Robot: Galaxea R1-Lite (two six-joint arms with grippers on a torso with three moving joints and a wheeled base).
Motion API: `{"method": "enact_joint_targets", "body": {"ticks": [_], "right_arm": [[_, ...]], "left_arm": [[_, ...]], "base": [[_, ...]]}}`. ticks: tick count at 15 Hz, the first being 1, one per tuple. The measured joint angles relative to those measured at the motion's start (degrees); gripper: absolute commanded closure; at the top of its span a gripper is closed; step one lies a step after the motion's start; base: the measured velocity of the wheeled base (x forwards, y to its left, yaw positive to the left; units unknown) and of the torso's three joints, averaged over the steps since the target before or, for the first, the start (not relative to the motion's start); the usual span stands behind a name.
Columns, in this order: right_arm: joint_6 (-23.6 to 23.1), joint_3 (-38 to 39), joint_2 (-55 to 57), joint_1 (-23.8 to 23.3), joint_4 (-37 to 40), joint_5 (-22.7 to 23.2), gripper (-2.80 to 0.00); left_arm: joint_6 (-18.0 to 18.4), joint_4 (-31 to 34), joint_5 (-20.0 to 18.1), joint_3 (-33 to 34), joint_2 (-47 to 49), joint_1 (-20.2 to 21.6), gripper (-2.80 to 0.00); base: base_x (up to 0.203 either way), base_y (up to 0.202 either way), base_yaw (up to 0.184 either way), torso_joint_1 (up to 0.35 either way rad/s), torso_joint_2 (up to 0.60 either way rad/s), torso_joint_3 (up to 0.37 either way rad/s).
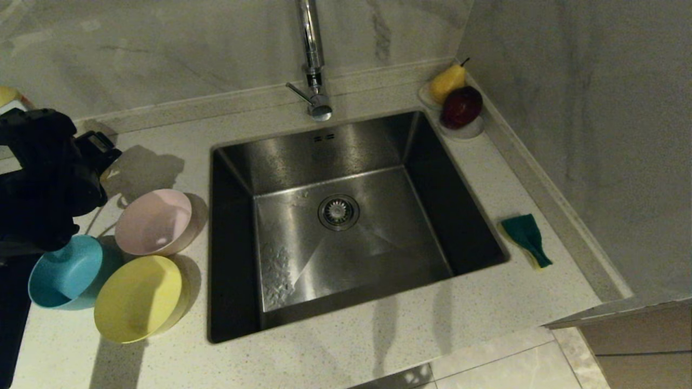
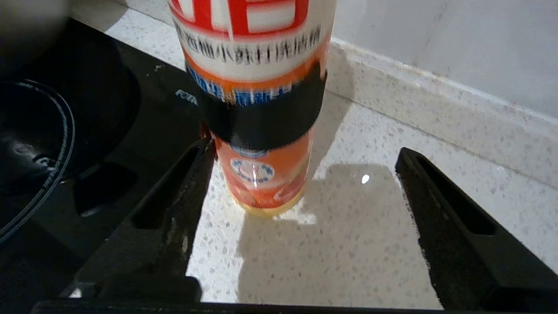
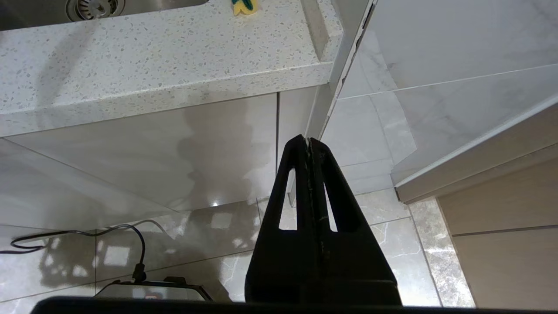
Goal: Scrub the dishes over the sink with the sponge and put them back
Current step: Grab the dish soap
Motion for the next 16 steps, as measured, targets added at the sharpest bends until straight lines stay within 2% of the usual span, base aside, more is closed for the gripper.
{"method": "enact_joint_targets", "body": {"ticks": [4,7,16], "right_arm": [[0.0,0.0,0.0,0.0,0.0,0.0,0.0],[0.0,0.0,0.0,0.0,0.0,0.0,0.0],[0.0,0.0,0.0,0.0,0.0,0.0,0.0]], "left_arm": [[0.1,-5.0,0.2,4.3,0.2,0.7,-2.8],[-0.1,-5.6,0.2,4.7,0.6,1.9,-2.8],[1.3,-5.4,-0.3,-3.4,6.0,3.9,-2.8]], "base": [[0.0,0.0,0.0,0.0,0.0,0.0],[0.0,0.0,0.0,0.0,0.0,0.0],[0.0,0.0,0.0,0.0,0.0,0.0]]}}
